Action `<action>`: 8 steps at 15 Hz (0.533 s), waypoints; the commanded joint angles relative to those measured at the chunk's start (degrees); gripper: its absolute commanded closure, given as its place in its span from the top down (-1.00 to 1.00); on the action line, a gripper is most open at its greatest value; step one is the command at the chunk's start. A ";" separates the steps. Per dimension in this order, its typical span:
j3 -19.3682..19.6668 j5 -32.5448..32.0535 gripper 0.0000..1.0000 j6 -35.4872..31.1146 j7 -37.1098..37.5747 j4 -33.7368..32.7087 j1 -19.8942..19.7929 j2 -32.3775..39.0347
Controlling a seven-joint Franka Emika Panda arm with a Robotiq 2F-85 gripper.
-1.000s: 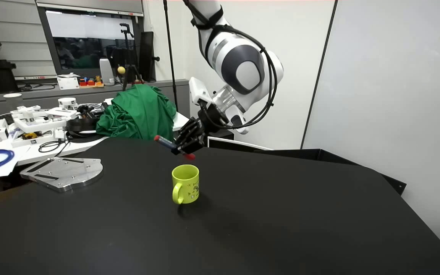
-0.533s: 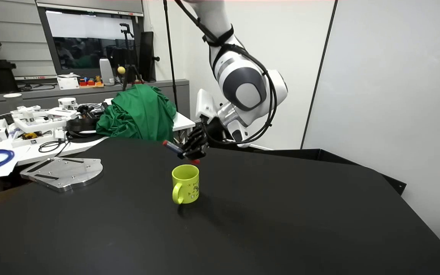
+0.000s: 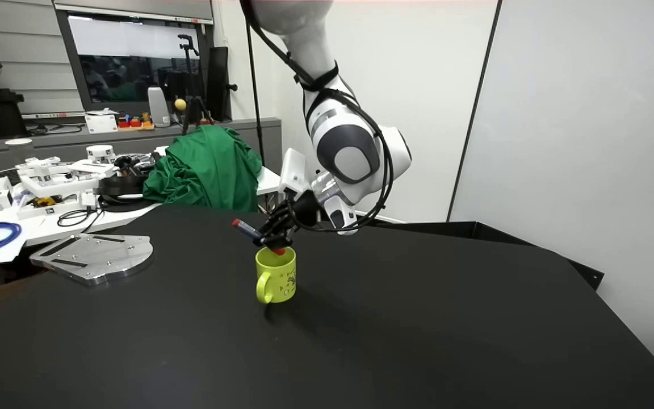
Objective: Pick the marker and put it in the cup
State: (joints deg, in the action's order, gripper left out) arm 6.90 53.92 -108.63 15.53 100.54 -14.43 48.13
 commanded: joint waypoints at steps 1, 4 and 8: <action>0.31 1.17 -0.87 -0.89 -0.28 -0.97 0.35 1.39; 0.63 1.02 -0.87 -1.85 -0.90 -1.07 -0.13 2.40; 0.53 0.67 0.03 -2.22 -1.34 -0.63 -0.02 2.76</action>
State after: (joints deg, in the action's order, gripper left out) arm 7.40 53.96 -111.01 14.35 100.54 -14.56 50.43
